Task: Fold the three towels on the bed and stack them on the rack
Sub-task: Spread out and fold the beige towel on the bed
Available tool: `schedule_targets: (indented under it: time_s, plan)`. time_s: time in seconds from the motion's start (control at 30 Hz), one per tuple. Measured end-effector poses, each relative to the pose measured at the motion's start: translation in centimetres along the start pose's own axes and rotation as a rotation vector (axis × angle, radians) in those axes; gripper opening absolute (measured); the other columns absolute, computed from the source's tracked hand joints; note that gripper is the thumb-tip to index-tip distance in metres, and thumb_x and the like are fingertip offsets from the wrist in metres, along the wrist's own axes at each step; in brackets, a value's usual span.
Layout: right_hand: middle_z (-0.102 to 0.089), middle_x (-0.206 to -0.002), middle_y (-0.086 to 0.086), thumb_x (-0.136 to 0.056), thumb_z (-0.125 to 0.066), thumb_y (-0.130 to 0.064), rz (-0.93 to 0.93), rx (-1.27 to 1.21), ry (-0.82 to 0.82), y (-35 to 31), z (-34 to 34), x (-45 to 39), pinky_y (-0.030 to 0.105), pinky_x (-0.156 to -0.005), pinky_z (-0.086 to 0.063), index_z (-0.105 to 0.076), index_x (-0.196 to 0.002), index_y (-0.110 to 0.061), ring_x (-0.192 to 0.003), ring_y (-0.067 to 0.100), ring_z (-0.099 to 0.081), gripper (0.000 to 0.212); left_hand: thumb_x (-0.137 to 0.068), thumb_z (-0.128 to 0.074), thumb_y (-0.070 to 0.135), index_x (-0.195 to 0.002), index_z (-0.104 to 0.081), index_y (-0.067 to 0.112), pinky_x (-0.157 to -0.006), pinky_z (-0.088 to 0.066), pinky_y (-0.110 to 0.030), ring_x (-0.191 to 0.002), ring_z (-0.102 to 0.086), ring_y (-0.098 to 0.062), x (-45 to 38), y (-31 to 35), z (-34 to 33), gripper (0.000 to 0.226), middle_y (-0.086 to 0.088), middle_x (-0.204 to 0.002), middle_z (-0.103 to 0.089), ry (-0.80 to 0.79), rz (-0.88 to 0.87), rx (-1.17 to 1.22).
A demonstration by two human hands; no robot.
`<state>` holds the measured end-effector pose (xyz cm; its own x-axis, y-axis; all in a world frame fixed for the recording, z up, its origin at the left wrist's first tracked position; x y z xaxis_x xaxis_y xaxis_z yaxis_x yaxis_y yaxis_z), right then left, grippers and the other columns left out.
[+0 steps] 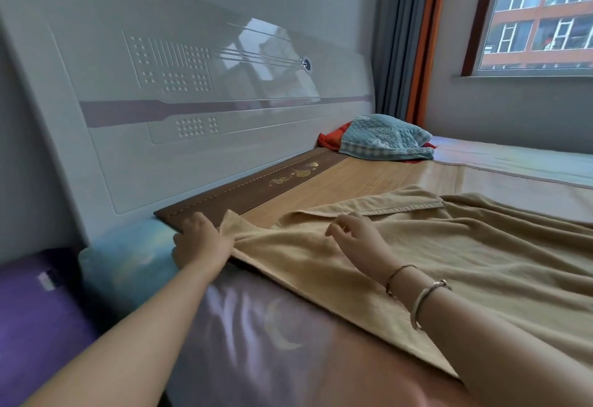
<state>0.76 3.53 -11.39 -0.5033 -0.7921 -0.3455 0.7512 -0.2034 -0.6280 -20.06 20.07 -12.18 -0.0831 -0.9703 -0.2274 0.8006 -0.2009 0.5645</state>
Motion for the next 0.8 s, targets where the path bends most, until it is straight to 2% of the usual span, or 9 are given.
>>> schedule_targets:
  time_s: [0.1, 0.2, 0.3, 0.4, 0.5, 0.57, 0.67, 0.73, 0.8]
  plan:
    - [-0.056, -0.104, -0.003, -0.095, -0.044, -0.035, -0.013, 0.117, -0.117, 0.3, -1.1, -0.1, 0.038, -0.090, -0.043, -0.057, -0.111, -0.024, -0.102, 0.022, -0.053, 0.023, -0.083, -0.060, 0.022, -0.127, -0.039, 0.007, -0.095, -0.040, -0.044, -0.120, -0.044, -0.041, 0.3, -0.5, -0.6, 0.051, -0.014, -0.137, -0.044, -0.040, 0.002, -0.054]
    - [-0.065, -0.103, 0.000, -0.097, -0.038, -0.031, -0.010, 0.154, -0.157, -0.1, -1.8, 0.1, 0.036, -0.083, -0.046, -0.049, -0.125, -0.023, -0.095, 0.022, -0.059, 0.031, -0.076, -0.061, 0.016, -0.125, -0.047, 0.019, -0.095, -0.037, -0.038, -0.119, -0.042, -0.035, 0.6, 1.0, -0.8, 0.051, -0.005, -0.134, -0.048, -0.009, -0.261, -0.034]
    - [-0.065, -0.103, 0.008, -0.098, -0.034, -0.023, 0.004, 0.250, -0.097, -0.1, -1.4, -0.7, 0.034, -0.073, -0.047, -0.041, -0.133, -0.022, -0.091, 0.026, -0.061, 0.036, -0.082, -0.059, 0.027, -0.120, -0.056, 0.028, -0.094, -0.031, -0.033, -0.117, -0.040, -0.024, 1.4, 3.9, -1.2, 0.039, 0.008, -0.124, -0.057, 0.017, -0.528, -0.040]
    - [-0.064, -0.096, 0.010, -0.093, -0.036, -0.010, -0.036, 0.275, -0.086, 0.2, -0.8, -2.9, 0.035, -0.068, -0.048, -0.033, -0.139, -0.021, -0.081, 0.027, -0.061, 0.048, -0.087, -0.057, 0.036, -0.102, -0.063, 0.028, -0.089, -0.038, -0.032, -0.107, -0.053, -0.020, 1.1, 5.8, -2.7, 0.019, 0.006, -0.104, -0.067, -0.103, -0.538, -0.089]
    - [-0.063, -0.099, 0.011, -0.090, -0.040, -0.005, -0.083, 0.291, -0.112, 1.2, -1.0, -5.9, 0.030, -0.054, -0.045, -0.025, -0.145, -0.021, -0.070, 0.022, -0.057, 0.059, -0.083, -0.065, 0.037, -0.101, -0.060, 0.023, -0.086, -0.047, -0.030, -0.099, -0.059, -0.019, -0.6, 5.9, -4.3, 0.024, 0.004, -0.102, -0.063, -0.311, -0.455, -0.049]
    - [-0.060, -0.115, 0.014, -0.088, -0.044, -0.005, -0.144, 0.362, -0.160, 2.4, -1.5, -7.4, 0.026, -0.052, -0.043, -0.028, -0.144, -0.018, -0.078, 0.022, -0.058, 0.060, -0.082, -0.069, 0.038, -0.095, -0.059, 0.022, -0.081, -0.048, -0.028, -0.091, -0.060, -0.016, -1.7, 5.2, -5.0, 0.023, 0.003, -0.098, -0.064, -0.540, -0.444, 0.007]
    - [-0.057, -0.123, 0.013, -0.089, -0.043, -0.009, -0.183, 0.518, -0.190, 3.4, -2.9, -10.0, 0.031, -0.073, -0.049, -0.047, -0.129, -0.014, -0.102, 0.029, -0.059, 0.040, -0.080, -0.073, 0.038, -0.083, -0.059, 0.022, -0.068, -0.045, -0.021, -0.072, -0.054, -0.008, -3.3, 4.2, -5.4, 0.021, 0.006, -0.081, -0.060, -0.800, -0.454, 0.124]
    - [-0.060, -0.117, 0.012, -0.090, -0.040, -0.009, -0.193, 0.518, -0.124, 3.4, -3.4, -11.2, 0.034, -0.075, -0.046, -0.048, -0.116, -0.013, -0.103, 0.030, -0.058, 0.028, -0.082, -0.073, 0.030, -0.080, -0.056, 0.018, -0.054, -0.037, -0.016, -0.062, -0.045, -0.007, -3.8, 4.3, -5.0, 0.020, 0.007, -0.070, -0.054, -0.810, -0.474, 0.143]
    - [-0.061, -0.111, 0.013, -0.092, -0.040, -0.011, -0.202, 0.443, -0.014, 2.8, -3.6, -12.7, 0.033, -0.072, -0.041, -0.046, -0.110, -0.011, -0.101, 0.031, -0.058, 0.019, -0.085, -0.070, 0.027, -0.079, -0.053, 0.016, -0.049, -0.037, -0.017, -0.056, -0.046, -0.008, -4.7, 4.6, -5.0, 0.021, 0.006, -0.065, -0.055, -0.640, -0.472, 0.174]
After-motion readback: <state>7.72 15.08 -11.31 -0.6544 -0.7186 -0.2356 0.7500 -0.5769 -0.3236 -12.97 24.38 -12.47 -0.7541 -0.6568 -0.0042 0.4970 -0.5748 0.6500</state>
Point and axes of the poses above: each hand's wrist, its own x-axis away from the middle knuckle, its own z-axis out of the back of the hand, y = z × x, the point moved 3 cm from there along -x, towards the middle knuckle
